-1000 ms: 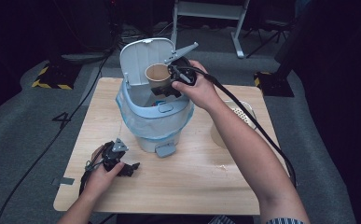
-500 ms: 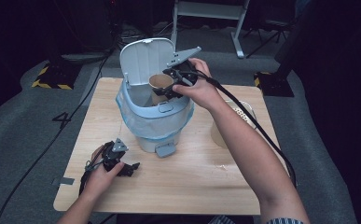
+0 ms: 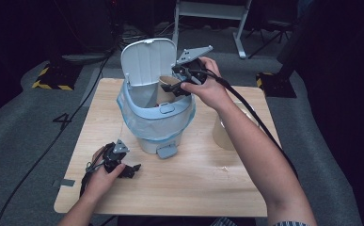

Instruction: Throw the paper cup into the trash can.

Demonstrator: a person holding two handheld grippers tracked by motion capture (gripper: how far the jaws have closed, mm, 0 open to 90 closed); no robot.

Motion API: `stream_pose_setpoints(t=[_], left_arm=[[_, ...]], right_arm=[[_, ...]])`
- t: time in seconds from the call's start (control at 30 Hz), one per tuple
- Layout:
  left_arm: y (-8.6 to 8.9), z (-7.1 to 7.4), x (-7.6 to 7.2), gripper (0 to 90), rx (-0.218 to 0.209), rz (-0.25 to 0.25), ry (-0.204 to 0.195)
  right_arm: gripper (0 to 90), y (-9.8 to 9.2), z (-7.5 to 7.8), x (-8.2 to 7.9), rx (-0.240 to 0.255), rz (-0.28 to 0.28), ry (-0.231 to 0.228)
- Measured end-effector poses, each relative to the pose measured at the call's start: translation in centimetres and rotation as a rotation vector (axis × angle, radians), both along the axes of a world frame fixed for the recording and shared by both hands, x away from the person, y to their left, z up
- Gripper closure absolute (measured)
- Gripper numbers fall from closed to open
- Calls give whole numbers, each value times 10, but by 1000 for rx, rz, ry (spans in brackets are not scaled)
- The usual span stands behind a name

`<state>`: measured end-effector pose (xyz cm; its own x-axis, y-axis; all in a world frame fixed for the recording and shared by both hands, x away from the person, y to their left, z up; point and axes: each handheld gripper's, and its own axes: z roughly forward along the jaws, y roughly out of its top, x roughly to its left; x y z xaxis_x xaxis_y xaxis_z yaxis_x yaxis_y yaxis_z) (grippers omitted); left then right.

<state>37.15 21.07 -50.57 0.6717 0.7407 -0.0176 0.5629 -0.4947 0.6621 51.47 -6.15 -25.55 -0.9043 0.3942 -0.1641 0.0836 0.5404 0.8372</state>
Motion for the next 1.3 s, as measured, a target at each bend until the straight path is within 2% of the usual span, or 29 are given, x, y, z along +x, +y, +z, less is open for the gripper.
stream_pose_setpoints(t=[0.07, 0.2, 0.3, 0.33, 0.37, 0.5, 0.57, 0.7, 0.8, 0.9, 0.97, 1.03, 1.1, 1.17, 1.23, 1.3], left_arm=[[0, 0, 0, 1, 0, 0, 0], [0, 0, 0, 1, 0, 0, -1], [0, 0, 0, 1, 0, 0, 0], [0, 0, 0, 1, 1, 0, 0], [0, 0, 0, 0, 0, 0, 0], [0, 0, 0, 1, 1, 0, -1], [0, 0, 0, 1, 0, 0, -1], [0, 0, 0, 1, 0, 0, 0], [0, 0, 0, 1, 0, 0, 0], [0, 0, 0, 1, 0, 0, -1], [0, 0, 0, 1, 0, 0, 0], [0, 0, 0, 1, 1, -1, 0], [0, 0, 0, 1, 0, -1, 0], [0, 0, 0, 1, 1, -1, 0], [0, 0, 0, 1, 1, -1, 0], [0, 0, 0, 1, 1, -2, 2]], right_arm=[[211, 2, 1, -1, 26, 16, 12], [211, 7, 0, -6, 9, 32, -1], [229, 6, -1, -8, -10, 18, -15], [255, 5, -1, -8, -17, -6, -13], [255, 2, 0, -8, -25, -36, -3], [307, -8, 2, -7, -32, -71, 33], [299, -11, 2, -6, -36, -97, 75], [321, -9, 0, -8, -38, -66, 155], [309, -4, -5, -7, -26, -52, 177], [284, 4, -8, -7, 41, 4, 164], [346, 8, -7, -8, 86, 62, 166], [336, 11, -5, -12, 116, 105, 135], [332, 11, -1, -15, 100, 100, 82], [331, 9, 3, -16, 50, 42, 35], [321, 5, 5, -17, 19, 20, 10], [326, 3, 6, -17, 15, 27, 3]])
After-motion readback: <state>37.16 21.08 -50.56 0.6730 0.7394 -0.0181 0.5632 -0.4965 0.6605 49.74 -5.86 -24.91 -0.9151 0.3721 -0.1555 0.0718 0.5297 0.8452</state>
